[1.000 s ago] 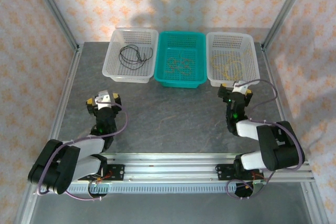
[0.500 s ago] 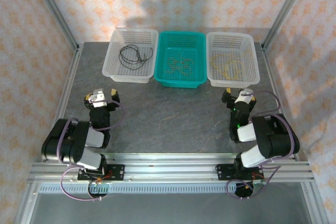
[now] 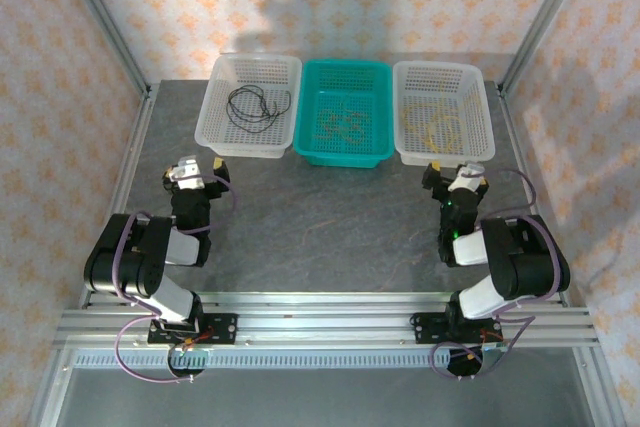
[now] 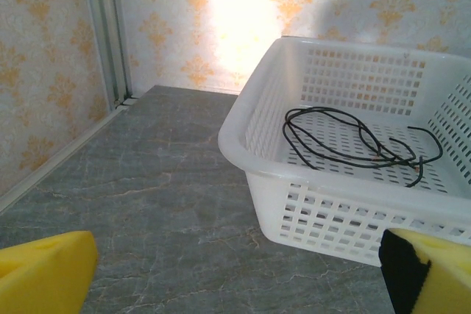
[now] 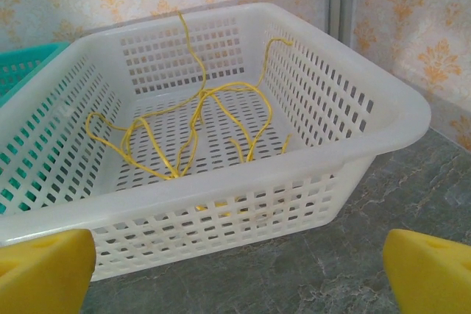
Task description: Untangle the cables
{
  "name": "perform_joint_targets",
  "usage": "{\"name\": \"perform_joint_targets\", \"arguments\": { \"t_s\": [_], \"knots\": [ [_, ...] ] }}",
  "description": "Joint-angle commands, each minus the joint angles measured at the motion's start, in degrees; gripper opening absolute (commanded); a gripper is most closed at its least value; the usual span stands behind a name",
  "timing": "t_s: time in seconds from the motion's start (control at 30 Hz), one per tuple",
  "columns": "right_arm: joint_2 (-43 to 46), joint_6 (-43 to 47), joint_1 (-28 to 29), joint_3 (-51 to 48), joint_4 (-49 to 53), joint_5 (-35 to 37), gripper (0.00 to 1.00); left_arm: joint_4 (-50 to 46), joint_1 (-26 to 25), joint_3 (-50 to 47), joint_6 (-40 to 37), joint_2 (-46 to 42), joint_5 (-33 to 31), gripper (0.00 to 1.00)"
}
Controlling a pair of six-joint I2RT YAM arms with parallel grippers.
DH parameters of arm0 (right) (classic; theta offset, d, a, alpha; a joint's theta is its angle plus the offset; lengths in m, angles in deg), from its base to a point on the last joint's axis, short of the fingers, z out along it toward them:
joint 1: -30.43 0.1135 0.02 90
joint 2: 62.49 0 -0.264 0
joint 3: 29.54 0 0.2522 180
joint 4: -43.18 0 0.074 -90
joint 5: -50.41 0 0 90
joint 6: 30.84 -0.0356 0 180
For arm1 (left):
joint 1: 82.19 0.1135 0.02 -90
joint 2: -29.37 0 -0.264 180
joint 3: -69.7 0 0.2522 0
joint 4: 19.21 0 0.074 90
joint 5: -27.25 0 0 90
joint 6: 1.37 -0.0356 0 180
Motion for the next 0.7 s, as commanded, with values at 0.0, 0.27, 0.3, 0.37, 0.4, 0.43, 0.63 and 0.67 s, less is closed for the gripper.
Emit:
{"name": "perform_joint_targets", "arguments": {
  "t_s": [0.0,0.27,0.3,0.37,0.4,0.43,0.63,0.67],
  "knots": [
    [-0.3,-0.5,-0.2,0.8,-0.4,-0.3,1.00,-1.0,0.3,0.0,1.0,-0.5,1.1,1.00],
    [-0.2,-0.5,-0.2,0.8,-0.3,-0.3,1.00,-0.6,0.3,0.0,0.8,-0.3,1.4,1.00],
    [-0.2,-0.4,-0.2,0.8,-0.3,-0.3,1.00,-0.7,0.3,-0.1,0.8,-0.4,1.4,1.00],
    [-0.3,-0.5,-0.2,0.8,-0.4,-0.3,1.00,-0.7,0.3,0.0,0.7,-0.3,1.4,1.00],
    [-0.2,-0.4,-0.2,0.8,-0.3,-0.3,1.00,-0.7,0.3,-0.1,0.8,-0.2,1.4,1.00],
    [-0.2,-0.4,-0.2,0.8,-0.3,-0.3,1.00,-0.8,0.3,0.1,0.8,-0.4,1.4,1.00],
    [-0.2,-0.4,-0.2,0.8,-0.3,-0.3,1.00,-0.9,0.3,0.1,0.7,-0.3,1.5,0.99],
    [-0.3,-0.4,-0.2,0.8,-0.3,-0.3,1.00,-0.8,0.3,0.0,0.7,-0.2,1.8,1.00]
  ]
}}
